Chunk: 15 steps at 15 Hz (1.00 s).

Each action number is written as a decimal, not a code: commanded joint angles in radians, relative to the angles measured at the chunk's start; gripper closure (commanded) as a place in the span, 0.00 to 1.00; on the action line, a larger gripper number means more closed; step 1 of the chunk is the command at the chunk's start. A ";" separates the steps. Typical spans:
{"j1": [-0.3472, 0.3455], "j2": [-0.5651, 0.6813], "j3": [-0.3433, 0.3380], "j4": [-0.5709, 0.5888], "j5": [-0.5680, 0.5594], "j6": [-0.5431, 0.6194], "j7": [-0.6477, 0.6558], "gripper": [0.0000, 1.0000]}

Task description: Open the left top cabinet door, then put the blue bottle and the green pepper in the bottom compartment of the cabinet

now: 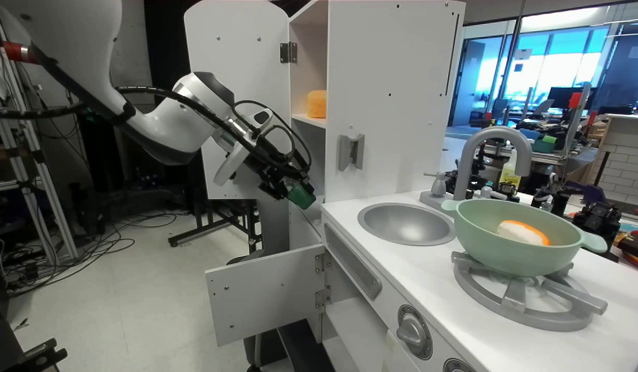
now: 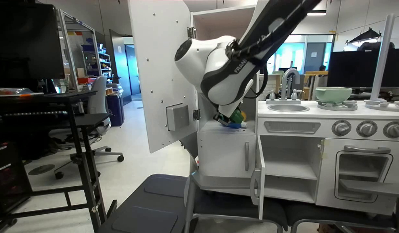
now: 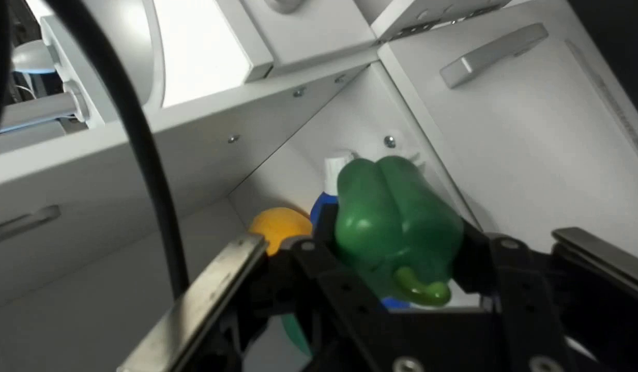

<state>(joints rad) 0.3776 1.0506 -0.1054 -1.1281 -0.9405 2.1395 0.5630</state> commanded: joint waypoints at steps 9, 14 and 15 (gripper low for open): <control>-0.052 0.398 -0.124 0.602 -0.006 -0.139 -0.145 0.78; -0.096 0.440 -0.144 0.671 -0.005 -0.148 -0.163 0.28; -0.100 0.442 -0.144 0.675 -0.005 -0.146 -0.162 0.26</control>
<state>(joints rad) 0.2973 1.4496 -0.2372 -0.5385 -0.9541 2.0209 0.4337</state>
